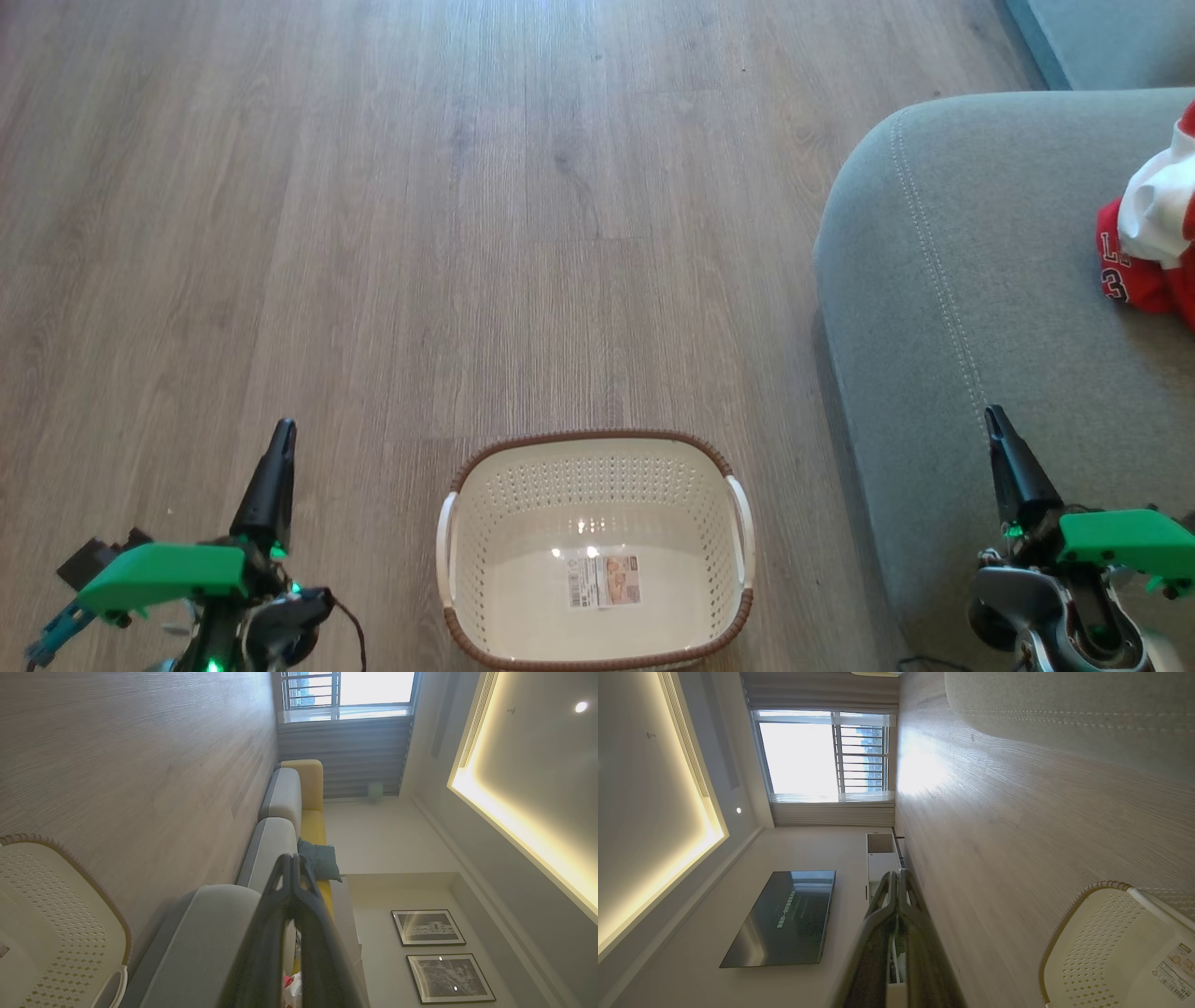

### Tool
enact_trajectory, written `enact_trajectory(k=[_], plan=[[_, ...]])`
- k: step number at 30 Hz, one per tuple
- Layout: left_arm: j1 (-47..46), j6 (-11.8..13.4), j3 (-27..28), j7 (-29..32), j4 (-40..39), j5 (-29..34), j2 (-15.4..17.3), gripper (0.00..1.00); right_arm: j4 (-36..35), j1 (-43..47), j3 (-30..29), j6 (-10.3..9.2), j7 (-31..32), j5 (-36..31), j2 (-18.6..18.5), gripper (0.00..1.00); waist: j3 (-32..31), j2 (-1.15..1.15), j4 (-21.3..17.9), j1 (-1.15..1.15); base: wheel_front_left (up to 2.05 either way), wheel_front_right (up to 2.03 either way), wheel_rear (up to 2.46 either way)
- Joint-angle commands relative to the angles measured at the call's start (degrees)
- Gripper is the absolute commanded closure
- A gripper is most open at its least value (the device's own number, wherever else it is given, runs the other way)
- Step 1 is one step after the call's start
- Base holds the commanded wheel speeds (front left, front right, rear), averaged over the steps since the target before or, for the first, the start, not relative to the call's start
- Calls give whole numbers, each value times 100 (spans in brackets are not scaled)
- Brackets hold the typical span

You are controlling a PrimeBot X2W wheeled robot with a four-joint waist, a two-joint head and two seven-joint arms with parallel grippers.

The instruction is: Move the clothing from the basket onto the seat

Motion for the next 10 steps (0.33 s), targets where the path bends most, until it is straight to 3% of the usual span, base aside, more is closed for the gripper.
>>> enact_trajectory(k=[1, 10], plan=[[-265, -10, 222, 43, -182, -38, 43, 100, -221, -320, 99, 0, 55, 18, 0, 100, 0, 0, 1, 0, 0, 0, 0], [-265, -10, 222, 43, -182, -38, 43, 100, -221, -320, 93, 0, 60, 13, 5, 100, 0, 0, 1, 0, 0, 0, 0]])
